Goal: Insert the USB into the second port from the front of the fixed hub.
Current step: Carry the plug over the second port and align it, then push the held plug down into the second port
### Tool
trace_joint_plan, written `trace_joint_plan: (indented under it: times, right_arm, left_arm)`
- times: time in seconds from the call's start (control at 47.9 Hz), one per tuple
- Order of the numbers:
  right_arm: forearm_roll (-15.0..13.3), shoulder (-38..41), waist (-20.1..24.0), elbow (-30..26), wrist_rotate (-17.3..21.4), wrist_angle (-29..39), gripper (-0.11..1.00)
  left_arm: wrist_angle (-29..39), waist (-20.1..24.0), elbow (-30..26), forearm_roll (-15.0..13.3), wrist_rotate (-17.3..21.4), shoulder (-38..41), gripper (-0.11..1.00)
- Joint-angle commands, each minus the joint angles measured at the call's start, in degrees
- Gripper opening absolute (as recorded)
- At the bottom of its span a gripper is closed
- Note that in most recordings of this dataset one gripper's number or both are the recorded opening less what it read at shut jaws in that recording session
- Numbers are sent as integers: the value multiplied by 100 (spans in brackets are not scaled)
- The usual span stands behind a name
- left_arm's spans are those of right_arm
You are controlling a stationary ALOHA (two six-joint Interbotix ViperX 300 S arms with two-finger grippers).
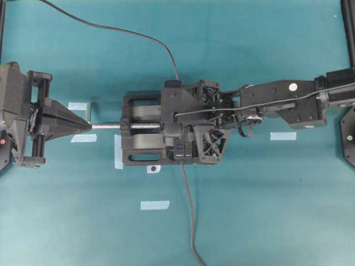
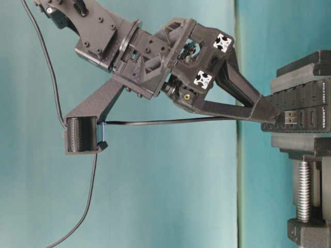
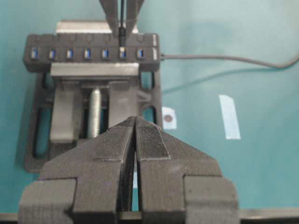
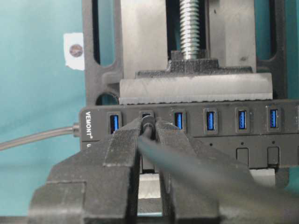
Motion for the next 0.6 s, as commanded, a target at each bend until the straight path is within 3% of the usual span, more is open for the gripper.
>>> trace_joint_plan:
  times: [0.0, 0.584]
  right_arm:
    - [0, -70, -26, -132, 53, -35, 9]
    - [-9, -9, -35, -132, 53, -79, 9]
  left_arm:
    - [-35, 0, -105, 0, 0, -9, 0]
    - [-35, 0, -70, 0, 0, -35, 0]
